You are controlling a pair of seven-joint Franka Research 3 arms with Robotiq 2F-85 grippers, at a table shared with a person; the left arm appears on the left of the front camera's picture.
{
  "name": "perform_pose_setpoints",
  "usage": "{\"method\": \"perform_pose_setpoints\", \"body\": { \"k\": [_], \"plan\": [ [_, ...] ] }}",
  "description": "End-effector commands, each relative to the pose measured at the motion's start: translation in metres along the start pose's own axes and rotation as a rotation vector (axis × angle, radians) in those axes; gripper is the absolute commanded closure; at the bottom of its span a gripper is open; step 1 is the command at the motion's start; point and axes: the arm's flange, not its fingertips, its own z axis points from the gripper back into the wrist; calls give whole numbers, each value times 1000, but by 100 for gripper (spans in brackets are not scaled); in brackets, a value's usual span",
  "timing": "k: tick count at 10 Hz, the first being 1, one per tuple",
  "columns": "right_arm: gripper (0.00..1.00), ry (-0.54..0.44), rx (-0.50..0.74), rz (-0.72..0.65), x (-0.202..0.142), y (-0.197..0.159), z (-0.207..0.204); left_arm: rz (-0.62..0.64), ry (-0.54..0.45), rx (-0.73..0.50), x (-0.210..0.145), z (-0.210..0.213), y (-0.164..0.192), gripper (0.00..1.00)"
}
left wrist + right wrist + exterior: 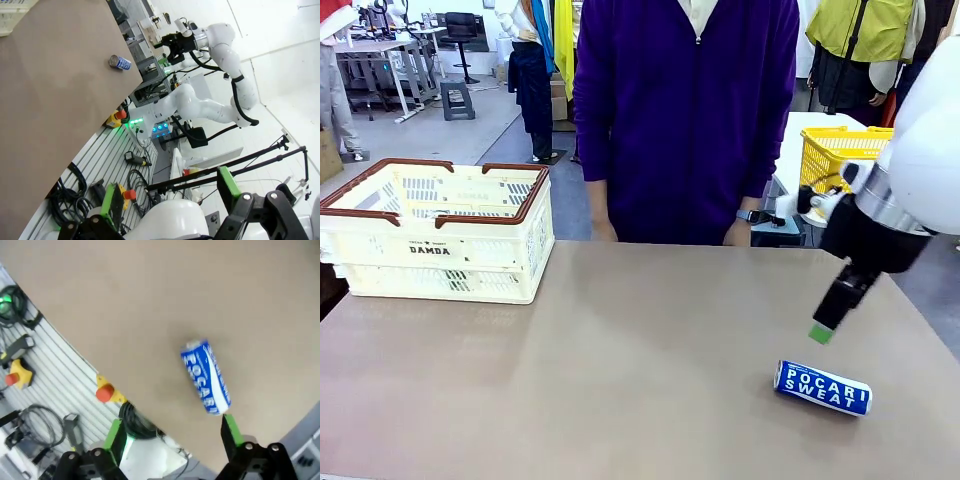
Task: Place the drinks into the Shopping basket.
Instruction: Pick up one drink and place it into the Shopping basket.
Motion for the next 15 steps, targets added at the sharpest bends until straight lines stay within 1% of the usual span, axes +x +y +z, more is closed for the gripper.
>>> {"method": "perform_pose_setpoints", "body": {
  "k": [1, 2, 3, 4, 6, 7, 8, 9, 12, 13, 14, 15],
  "plan": [
    [0, -5, 125, 103, -80, -9, -95, -24, -11, -25, -1, 1, -1, 0],
    [0, 32, 153, 104, -87, -21, -101, -24, -11, -25, -1, 1, -1, 0],
    [0, 32, 135, 37, -94, -33, -100, -24, -11, -25, -1, 1, -1, 0],
    [0, -2, 85, 76, 1, -19, -17, -24, -11, -25, -1, 1, -1, 0],
    [0, -2, 85, 76, 1, -19, -17, -24, -11, -25, -1, 1, -1, 0],
    [0, 15, 121, 73, -4, -39, -28, -24, -11, -25, -1, 1, -1, 0],
    [0, 29, 167, 160, -6, -52, -49, -24, -11, -25, -1, 1, -1, 0],
    [0, 38, 202, 164, -10, -59, -64, -24, -11, -25, -1, 1, -1, 0],
    [0, -39, 139, 313, -27, -72, -113, -24, -11, -25, -1, 1, -1, 0],
    [0, -40, 126, 322, -31, -74, -130, -24, -11, -25, -1, 1, -1, 0],
    [0, -49, 139, 361, -35, -70, -145, -24, -11, -25, -1, 1, -1, 0],
    [0, -17, 138, 406, -39, -66, -159, -24, -11, -25, -1, 1, -1, 0]
  ]
}}
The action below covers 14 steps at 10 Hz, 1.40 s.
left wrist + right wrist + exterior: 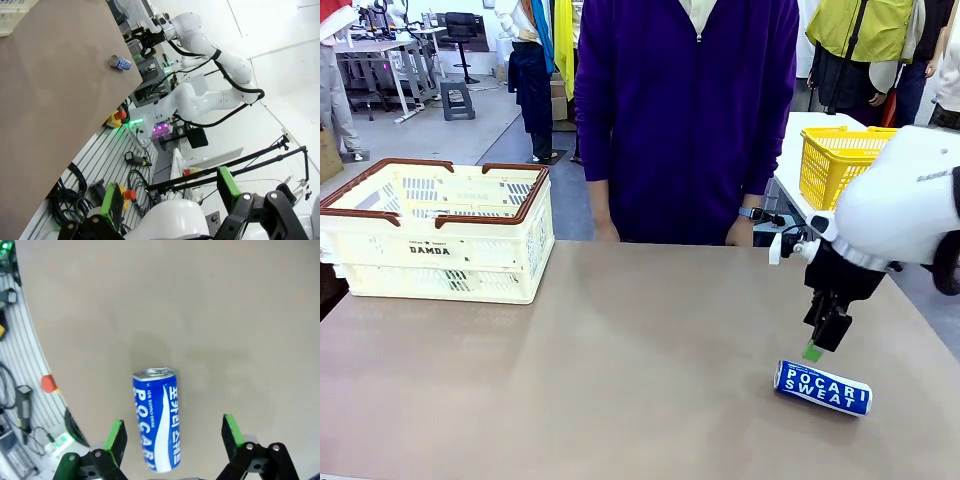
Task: Place the drinks into the Shopping basket.
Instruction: Pick up one drink and place it into the Shopping basket.
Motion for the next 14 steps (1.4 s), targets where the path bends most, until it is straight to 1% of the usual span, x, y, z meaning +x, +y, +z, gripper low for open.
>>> {"method": "perform_pose_setpoints", "body": {
  "k": [1, 4, 5, 8, 13, 14],
  "plan": [
    [0, 13, -1, 81, -44, 43, -60, -21, -10, -25, 0, 0, -1, 0],
    [0, 85, 12, 113, -52, 59, -87, -21, -10, -25, 0, 0, -1, 0],
    [0, 125, 24, 121, -54, 67, -99, -21, -10, -25, 0, 0, -1, 0],
    [0, 148, 103, 134, -63, 73, -121, -21, -10, -25, 0, 0, -1, 0],
    [0, 170, 87, 99, -76, 69, -118, -21, -10, -25, 0, 0, -1, 0],
    [0, 193, 80, 94, -81, 67, -117, -21, -10, -25, 0, 0, -1, 0]
  ]
}}
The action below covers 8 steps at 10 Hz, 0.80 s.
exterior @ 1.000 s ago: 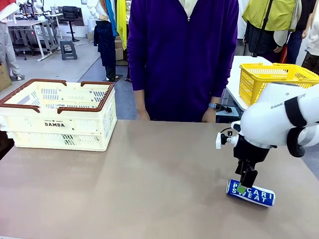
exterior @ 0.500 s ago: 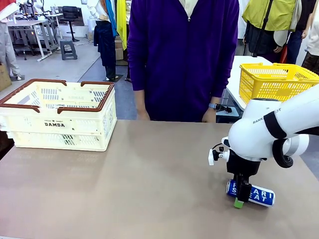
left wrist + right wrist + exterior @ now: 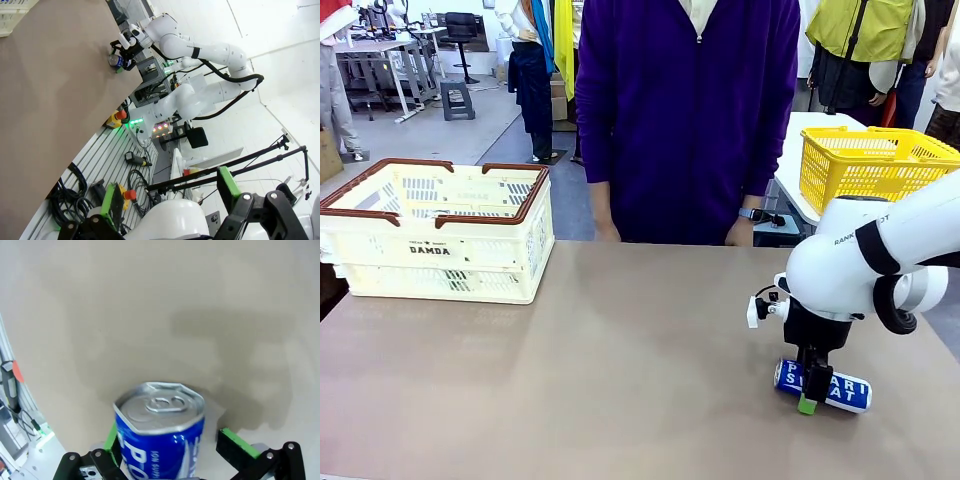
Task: Place the drinks into the Shopping basket.
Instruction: Pick up one drink and place it into the Shopping basket.
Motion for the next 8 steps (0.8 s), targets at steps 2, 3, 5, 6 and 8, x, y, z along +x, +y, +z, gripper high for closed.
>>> {"method": "perform_pose_setpoints", "body": {
  "k": [2, 3, 5, 6, 8],
  "plan": [
    [0, 26, -31, -10, -80, 73, -33, -20, -10, -25, 0, 0, -1, 0],
    [0, 40, -13, -11, -81, 73, -33, -20, -10, -25, 0, 0, -1, 0],
    [100, 34, 21, 8, -79, 74, -33, -20, -10, -25, 0, 0, -1, 0],
    [100, 36, 26, 14, -79, 74, -34, -20, -10, -25, 0, 0, -1, 0],
    [100, 30, 35, 17, -78, 75, -33, -20, -10, -25, 0, 0, -1, 0]
  ]
}}
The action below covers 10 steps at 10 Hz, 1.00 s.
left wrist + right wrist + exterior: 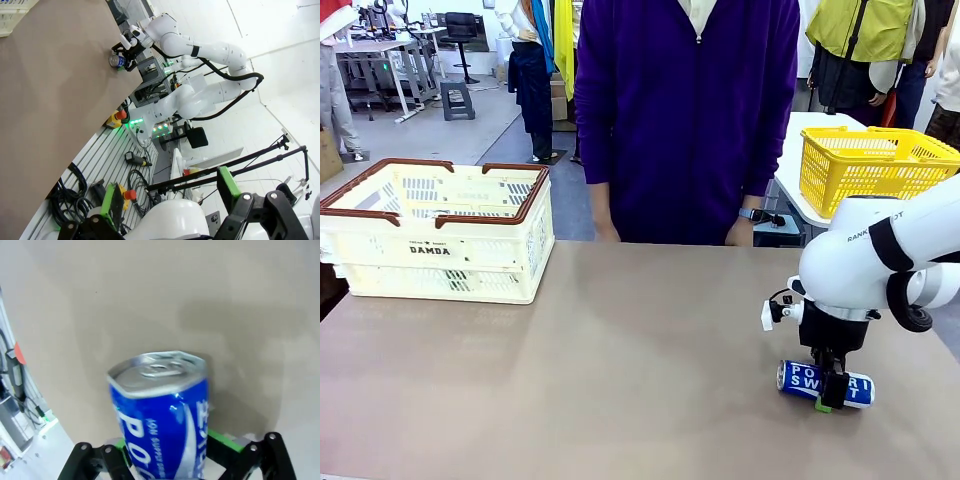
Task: Place the drinks into the Shopping basket.
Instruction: Pick up one drink and place it into the Shopping basket.
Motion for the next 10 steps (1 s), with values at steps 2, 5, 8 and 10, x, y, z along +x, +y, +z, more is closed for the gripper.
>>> {"method": "perform_pose_setpoints", "body": {
  "k": [2, 5, 8, 10],
  "plan": [
    [100, -46, -26, 57, -51, 81, -17, -20, -10, -25, 0, 0, -1, 0],
    [100, -96, -24, -128, 0, 101, 98, -20, -10, -25, 0, 0, -1, 0],
    [100, -181, -2, -354, 150, 139, 138, -20, -10, -25, 0, 0, -1, 0],
    [100, -281, -74, -530, 244, 162, 114, -20, -10, -25, 0, 0, -1, 0]
  ]
}}
